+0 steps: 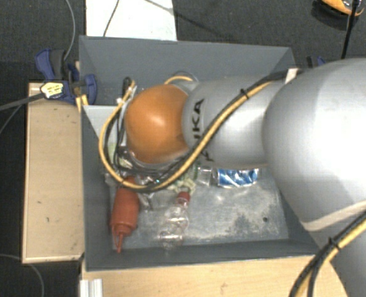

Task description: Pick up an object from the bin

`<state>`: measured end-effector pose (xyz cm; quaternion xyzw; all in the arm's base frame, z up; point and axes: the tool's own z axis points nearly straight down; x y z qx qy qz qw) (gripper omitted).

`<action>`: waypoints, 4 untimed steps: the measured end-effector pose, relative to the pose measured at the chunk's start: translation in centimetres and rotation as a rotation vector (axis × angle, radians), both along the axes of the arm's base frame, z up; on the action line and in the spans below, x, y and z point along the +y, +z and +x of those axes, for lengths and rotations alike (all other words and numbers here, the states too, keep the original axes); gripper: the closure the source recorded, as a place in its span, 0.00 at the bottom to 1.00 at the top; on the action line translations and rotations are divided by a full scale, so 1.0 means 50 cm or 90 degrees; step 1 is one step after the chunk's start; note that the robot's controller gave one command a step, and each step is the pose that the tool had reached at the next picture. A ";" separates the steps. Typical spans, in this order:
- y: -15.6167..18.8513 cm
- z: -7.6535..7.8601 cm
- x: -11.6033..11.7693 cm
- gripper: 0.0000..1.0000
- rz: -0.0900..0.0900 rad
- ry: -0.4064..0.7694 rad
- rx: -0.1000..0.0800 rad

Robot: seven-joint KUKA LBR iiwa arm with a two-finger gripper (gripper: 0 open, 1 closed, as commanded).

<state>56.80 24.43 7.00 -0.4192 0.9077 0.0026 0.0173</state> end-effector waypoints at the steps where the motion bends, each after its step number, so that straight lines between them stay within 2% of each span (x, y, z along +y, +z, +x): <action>1: 0.001 0.008 -0.010 1.00 -0.005 0.022 0.007; 2: 0.001 0.008 -0.010 1.00 -0.005 0.021 0.007; 3: 0.036 0.018 0.012 1.00 -0.006 0.021 0.006; 4: 0.030 0.027 0.014 1.00 -0.006 -0.003 0.006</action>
Offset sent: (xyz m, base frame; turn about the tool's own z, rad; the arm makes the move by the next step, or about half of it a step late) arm 0.0000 0.0000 0.0000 0.0000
